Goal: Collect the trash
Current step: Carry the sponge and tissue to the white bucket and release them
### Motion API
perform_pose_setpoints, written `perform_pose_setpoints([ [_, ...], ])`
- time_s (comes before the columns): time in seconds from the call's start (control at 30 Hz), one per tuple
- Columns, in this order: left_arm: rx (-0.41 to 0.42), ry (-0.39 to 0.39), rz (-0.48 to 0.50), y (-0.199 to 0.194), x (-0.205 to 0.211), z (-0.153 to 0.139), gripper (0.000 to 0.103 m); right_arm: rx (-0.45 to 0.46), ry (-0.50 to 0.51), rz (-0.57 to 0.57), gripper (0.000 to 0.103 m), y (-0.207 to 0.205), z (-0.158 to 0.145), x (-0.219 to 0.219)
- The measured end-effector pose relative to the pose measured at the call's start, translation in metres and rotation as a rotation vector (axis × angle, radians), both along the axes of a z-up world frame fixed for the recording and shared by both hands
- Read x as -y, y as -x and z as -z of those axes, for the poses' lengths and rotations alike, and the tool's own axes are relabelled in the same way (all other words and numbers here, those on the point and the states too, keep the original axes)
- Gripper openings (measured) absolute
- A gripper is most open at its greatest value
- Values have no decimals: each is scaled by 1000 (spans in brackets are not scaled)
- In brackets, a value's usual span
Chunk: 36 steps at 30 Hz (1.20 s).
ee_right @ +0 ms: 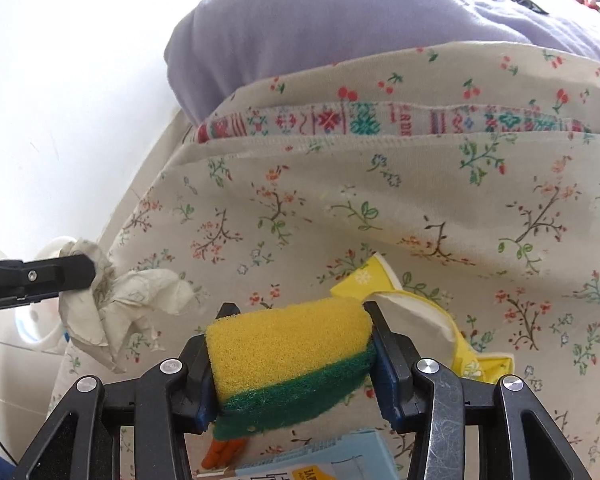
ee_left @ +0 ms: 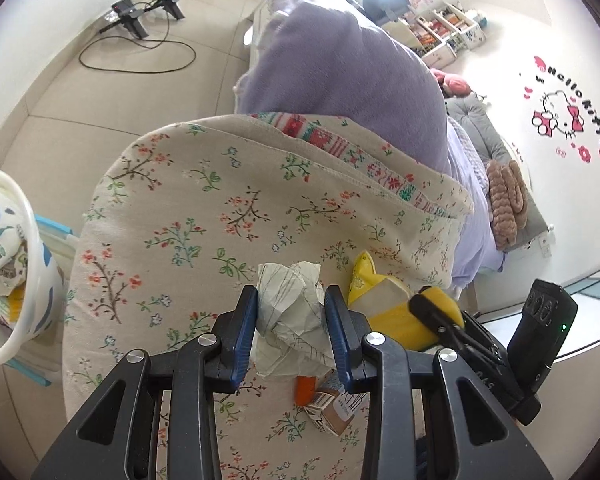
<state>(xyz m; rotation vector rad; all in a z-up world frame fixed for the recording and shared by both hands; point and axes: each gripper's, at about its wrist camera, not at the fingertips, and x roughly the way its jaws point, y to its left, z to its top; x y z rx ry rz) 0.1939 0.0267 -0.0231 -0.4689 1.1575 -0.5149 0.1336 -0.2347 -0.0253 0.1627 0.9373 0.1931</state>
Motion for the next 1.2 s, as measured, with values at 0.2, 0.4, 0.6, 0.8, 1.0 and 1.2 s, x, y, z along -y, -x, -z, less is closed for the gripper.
perform_pose_setpoints([
  [0.2,0,35,-51,2,-24,-5,36,65,-45,4,53,12,-20,9],
  [0.4,4,75,-111,5,-56,-13,36,96,-121,4,53,8,-23,9],
  [0.6,5,67,-186,8,-102,-21,36,130,-184,-21,53,13,-29,0],
  [0.8,-25,47,-303,6,-160,-11,36,111,-195,-36,53,12,-24,-20],
  [1.0,-120,-14,-430,4,-215,11,37,112,-174,-97,53,13,-24,-62],
  [1.2,-209,-12,-545,1,-258,38,53,95,-166,-157,54,15,-21,-105],
])
